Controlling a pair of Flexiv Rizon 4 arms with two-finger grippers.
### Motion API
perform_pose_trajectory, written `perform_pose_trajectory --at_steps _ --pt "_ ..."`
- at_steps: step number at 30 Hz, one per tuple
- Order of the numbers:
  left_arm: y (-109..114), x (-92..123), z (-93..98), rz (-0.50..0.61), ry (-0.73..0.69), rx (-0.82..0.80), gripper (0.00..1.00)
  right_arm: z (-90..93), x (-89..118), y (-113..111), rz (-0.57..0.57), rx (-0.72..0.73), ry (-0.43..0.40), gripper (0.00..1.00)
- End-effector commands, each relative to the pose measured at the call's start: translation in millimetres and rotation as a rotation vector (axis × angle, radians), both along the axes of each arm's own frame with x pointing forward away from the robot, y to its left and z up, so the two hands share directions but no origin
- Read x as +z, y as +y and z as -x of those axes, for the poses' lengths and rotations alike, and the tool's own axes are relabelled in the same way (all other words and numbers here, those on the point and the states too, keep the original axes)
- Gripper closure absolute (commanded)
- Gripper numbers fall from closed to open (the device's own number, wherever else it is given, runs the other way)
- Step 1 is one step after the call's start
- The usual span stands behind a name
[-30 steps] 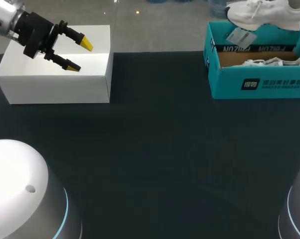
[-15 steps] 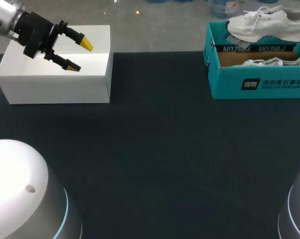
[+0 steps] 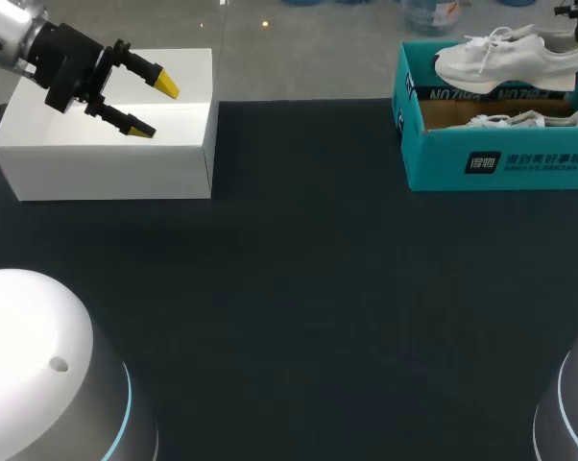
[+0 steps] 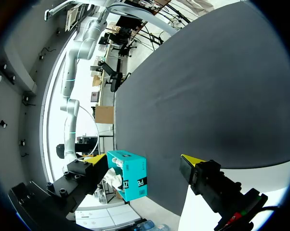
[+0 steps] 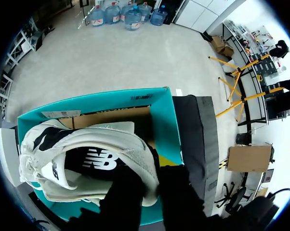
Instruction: Take the shoe out of the shoebox, open the shoe tongue, remove and reinsert the insole, then place the shoe into the shoebox
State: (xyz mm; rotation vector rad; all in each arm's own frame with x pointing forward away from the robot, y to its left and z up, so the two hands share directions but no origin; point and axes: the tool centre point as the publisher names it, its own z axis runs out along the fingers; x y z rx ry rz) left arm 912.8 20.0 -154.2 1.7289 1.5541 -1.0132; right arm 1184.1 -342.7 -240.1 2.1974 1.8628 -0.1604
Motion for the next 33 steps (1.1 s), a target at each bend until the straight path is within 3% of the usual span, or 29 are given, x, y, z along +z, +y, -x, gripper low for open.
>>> perform_pose_trajectory --at_steps 1,14,21,33 --pt "0.3 0.0 -0.2 -0.002 0.0 -0.001 0.0 -9.0 -11.7 -0.8 -0.004 -0.014 0.013 1.0" --pt "0.3 0.0 -0.2 -0.002 0.0 -0.001 0.0 -12.0 -48.1 1.3 0.018 -0.037 0.026 1.0" --pt "0.3 0.0 -0.2 -0.002 0.0 -0.001 0.0 -14.9 -70.2 -3.4 0.03 -0.076 -0.013 1.0" --pt "0.3 0.0 -0.2 -0.002 0.0 -0.001 0.0 -20.4 -95.7 -1.5 -0.001 -0.115 0.03 1.0"
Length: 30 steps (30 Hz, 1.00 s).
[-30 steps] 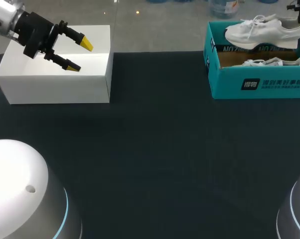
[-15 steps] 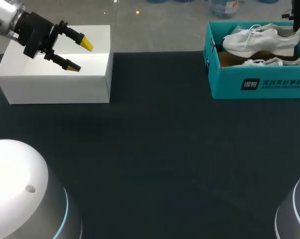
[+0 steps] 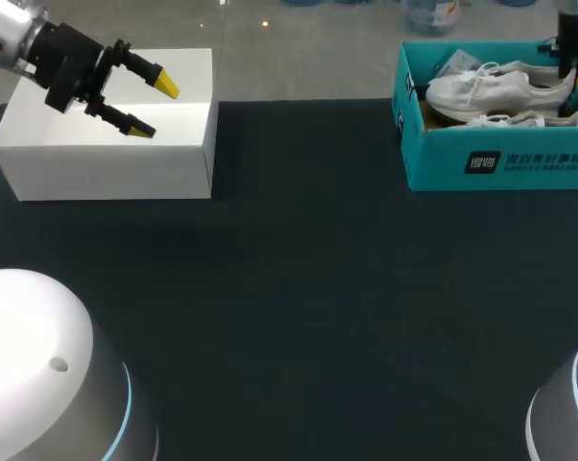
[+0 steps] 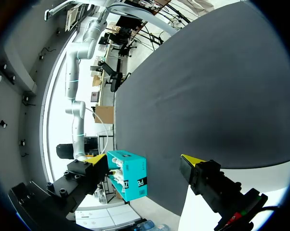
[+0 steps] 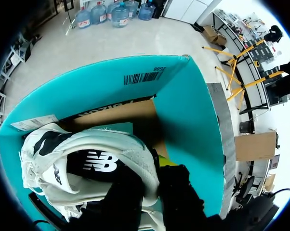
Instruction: Take the shoe out of the shoebox, open the shoe tongue, remove and reinsert the insole, then place the shoe into the shoebox
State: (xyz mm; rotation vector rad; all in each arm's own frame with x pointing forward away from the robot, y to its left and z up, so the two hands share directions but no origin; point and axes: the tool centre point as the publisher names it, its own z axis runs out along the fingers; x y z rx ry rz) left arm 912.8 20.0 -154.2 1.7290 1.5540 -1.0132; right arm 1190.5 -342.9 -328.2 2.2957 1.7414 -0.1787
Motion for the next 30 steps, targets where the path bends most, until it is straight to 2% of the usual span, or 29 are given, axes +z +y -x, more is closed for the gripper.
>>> perform_pose_trajectory --at_steps 1,16,18,19,23,30 --pt "0.4 0.0 -0.2 -0.002 0.0 -0.001 0.0 -13.6 -9.4 -1.4 -0.007 -0.007 0.037 1.0" --pt "0.4 0.0 -0.2 -0.002 0.0 -0.001 0.0 -1.7 -32.6 0.9 -0.007 -0.021 0.112 1.0" --pt "0.4 0.0 -0.2 -0.002 0.0 -0.001 0.0 -0.5 -32.7 1.4 -0.01 -0.028 0.113 0.55" --pt "0.4 0.0 -0.2 -0.002 0.0 -0.001 0.0 1.6 -30.1 1.2 -0.01 -0.035 0.108 0.02" --pt "0.4 0.0 -0.2 -0.002 0.0 -0.001 0.0 7.8 -14.7 -0.3 -0.004 -0.046 0.077 0.0" --pt "0.4 0.0 -0.2 -0.002 0.0 -0.001 0.0 20.9 24.7 9.5 -0.027 -0.038 0.015 0.0"
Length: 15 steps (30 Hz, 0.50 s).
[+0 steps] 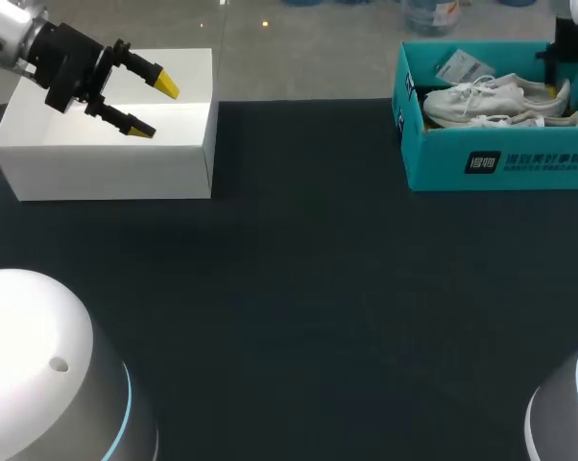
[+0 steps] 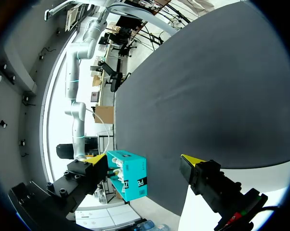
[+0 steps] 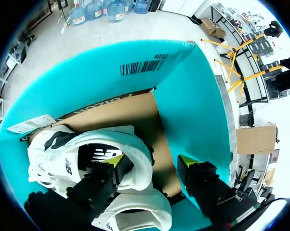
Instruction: Take the shoe out of the shoebox, open the shoe tongue, remove and reinsert the insole, then place the shoe into the shoebox
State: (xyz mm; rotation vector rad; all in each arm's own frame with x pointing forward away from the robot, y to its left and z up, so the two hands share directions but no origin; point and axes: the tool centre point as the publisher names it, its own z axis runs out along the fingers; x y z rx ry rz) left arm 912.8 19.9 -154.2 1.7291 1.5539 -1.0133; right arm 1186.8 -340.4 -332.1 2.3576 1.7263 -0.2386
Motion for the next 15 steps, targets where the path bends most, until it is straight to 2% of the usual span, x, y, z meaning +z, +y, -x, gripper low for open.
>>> perform_pose_trajectory --at_steps 1,8,15 --pt "0.4 0.0 -0.2 -0.002 0.0 -0.001 0.0 18.0 32.2 8.3 -0.009 0.005 -0.044 0.0" --pt "0.4 0.0 -0.2 -0.002 0.0 -0.001 0.0 32.4 69.8 28.7 -0.055 0.006 -0.098 0.0" --pt "0.4 0.0 -0.2 -0.002 0.0 -0.001 0.0 54.6 105.8 57.5 -0.095 0.036 -0.171 0.0"
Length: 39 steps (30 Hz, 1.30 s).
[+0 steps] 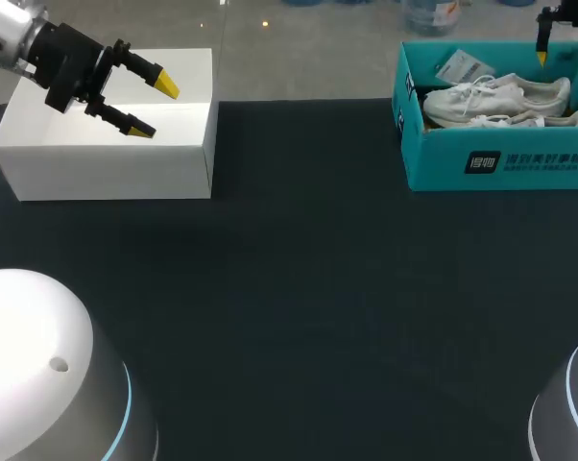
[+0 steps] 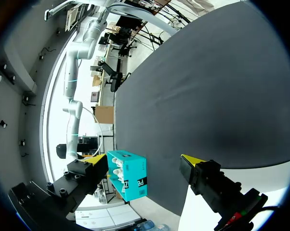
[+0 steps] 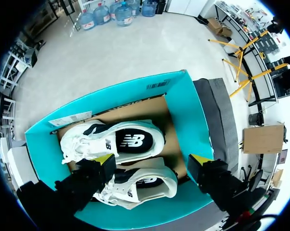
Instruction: Take the shoe out of the shoebox, open the shoe tongue, remove and reinsert the insole, then place the shoe into the shoebox
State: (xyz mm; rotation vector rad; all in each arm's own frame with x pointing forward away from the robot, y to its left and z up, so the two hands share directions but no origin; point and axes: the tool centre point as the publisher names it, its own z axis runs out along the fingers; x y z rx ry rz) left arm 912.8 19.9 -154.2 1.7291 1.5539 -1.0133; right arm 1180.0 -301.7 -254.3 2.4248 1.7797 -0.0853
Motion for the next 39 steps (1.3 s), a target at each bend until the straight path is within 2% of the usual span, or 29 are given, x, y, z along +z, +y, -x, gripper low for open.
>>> perform_pose_trajectory --at_steps 1,10,17,32,35,37,38,39 --pt "0.4 0.0 -0.2 -0.002 0.0 -0.001 0.0 51.1 31.4 22.4 0.028 0.022 -0.143 0.0" --pt "0.4 0.0 -0.2 -0.002 0.0 -0.001 0.0 90.3 52.2 54.1 0.008 0.045 -0.195 0.0" --pt "0.4 0.0 -0.2 -0.002 0.0 -0.001 0.0 122.6 52.3 72.0 -0.011 0.063 -0.183 0.0" --pt "0.4 0.0 -0.2 -0.002 0.0 -0.001 0.0 122.6 52.3 72.0 -0.011 0.063 -0.183 0.0" --pt "-14.1 -0.3 -20.0 -0.078 0.158 0.293 0.0 122.6 52.3 72.0 -0.011 0.063 -0.183 0.0" --pt "-15.0 0.8 -33.0 -0.101 0.258 0.454 0.0 122.6 52.3 72.0 -0.011 0.063 -0.183 0.0" --pt "-16.6 0.2 -43.1 -0.166 0.323 0.572 0.0 122.6 52.3 72.0 -0.011 0.063 -0.183 0.0" --pt "-13.5 0.5 -47.3 -0.137 0.33 0.613 0.0 122.6 52.3 72.0 -0.011 0.063 -0.183 0.0"
